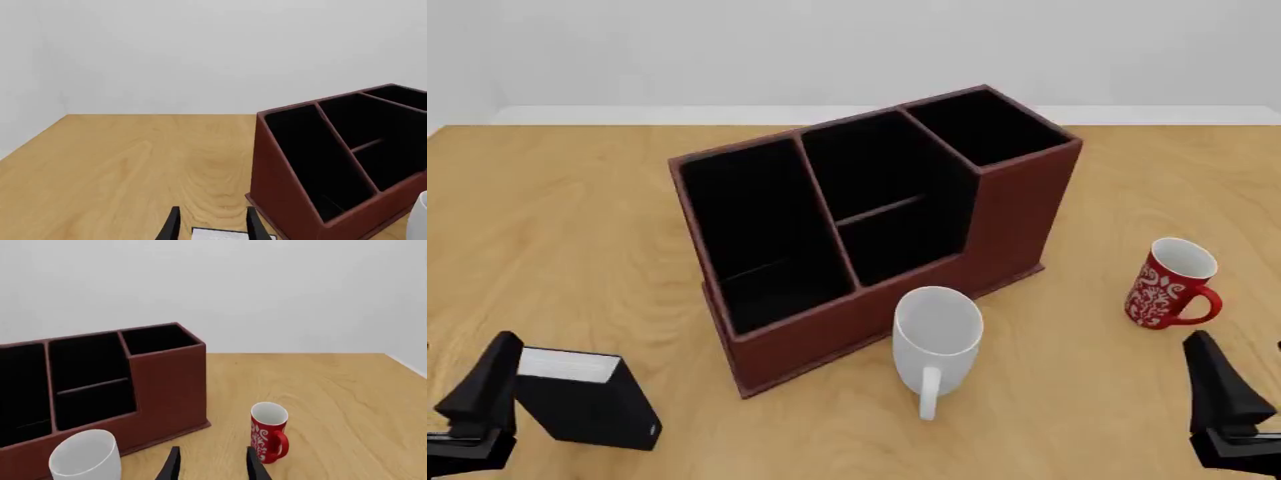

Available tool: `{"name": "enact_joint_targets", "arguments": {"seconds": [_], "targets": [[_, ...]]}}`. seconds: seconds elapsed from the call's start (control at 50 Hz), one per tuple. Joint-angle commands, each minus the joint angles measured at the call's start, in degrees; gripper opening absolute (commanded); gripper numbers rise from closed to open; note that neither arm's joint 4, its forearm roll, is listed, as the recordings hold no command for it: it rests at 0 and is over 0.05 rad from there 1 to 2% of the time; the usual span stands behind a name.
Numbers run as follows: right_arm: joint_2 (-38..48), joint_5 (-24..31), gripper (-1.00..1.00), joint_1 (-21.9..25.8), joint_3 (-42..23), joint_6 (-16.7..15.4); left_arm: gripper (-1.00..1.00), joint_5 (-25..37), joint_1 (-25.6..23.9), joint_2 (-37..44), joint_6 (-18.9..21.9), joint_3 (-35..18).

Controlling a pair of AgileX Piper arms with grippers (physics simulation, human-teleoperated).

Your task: Pick up the red mug and place it to the right of the caddy.

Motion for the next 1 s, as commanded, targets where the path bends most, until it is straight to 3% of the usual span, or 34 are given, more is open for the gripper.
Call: {"name": "enact_joint_targets", "arguments": {"seconds": [0.02,0.22,0.3,0.36,0.4,0.52,0.54,0.6,0.62,0.64,0.66,0.72,0.78,0.8,0.86,0.88,1.0], "targets": [[-0.2,0.1,1.0,0.0,-0.3,-0.2,1.0,-0.1,0.0,0.3,0.0,-0.1],[0.1,0.8,1.0,0.6,-2.5,-1.3,1.0,-0.1,0.0,0.3,0.0,-0.1],[0.8,4.4,1.0,-0.4,-7.5,-2.9,1.0,-0.1,0.0,0.3,0.0,-0.1],[5.7,5.1,1.0,-1.7,-12.2,0.8,1.0,-0.1,0.0,0.3,0.0,-0.1],[7.7,6.5,1.0,-2.6,-15.7,-0.8,1.0,-0.1,0.0,0.3,0.0,-0.1],[11.1,11.1,1.0,-3.7,-24.4,-0.3,1.0,-0.1,0.0,0.3,0.0,-0.1],[11.7,11.5,1.0,-4.5,-25.7,-0.9,1.0,-0.1,0.0,0.3,0.0,-0.1],[14.6,11.4,1.0,-7.3,-28.5,-6.9,1.0,-0.1,0.0,0.3,0.0,-0.1],[15.5,12.0,1.0,-7.1,-29.3,-6.6,1.0,-0.1,0.0,0.3,0.0,-0.1],[21.0,11.9,1.0,-9.9,-30.2,-9.4,1.0,-0.1,0.0,0.3,0.0,-0.1],[19.6,12.1,1.0,-8.3,-30.8,-7.6,1.0,-0.1,0.0,0.3,0.0,-0.1],[23.0,11.0,1.0,-10.5,-31.5,-12.3,1.0,-0.1,0.0,0.3,0.0,-0.1],[23.9,10.3,1.0,-11.4,-31.6,-14.3,1.0,-0.1,0.0,0.3,0.0,-0.1],[25.4,9.7,1.0,-11.5,-31.3,-16.9,1.0,-0.1,0.0,0.3,0.0,-0.1],[26.2,9.4,1.0,-11.8,-31.3,-16.9,1.0,-0.1,0.0,0.3,0.0,-0.1],[27.4,9.1,1.0,-11.9,-31.2,-18.3,1.0,-0.1,0.0,0.3,0.0,-0.1],[27.5,9.0,1.0,-12.0,-31.4,-18.0,1.0,-0.1,0.0,0.3,0.0,-0.1]]}}
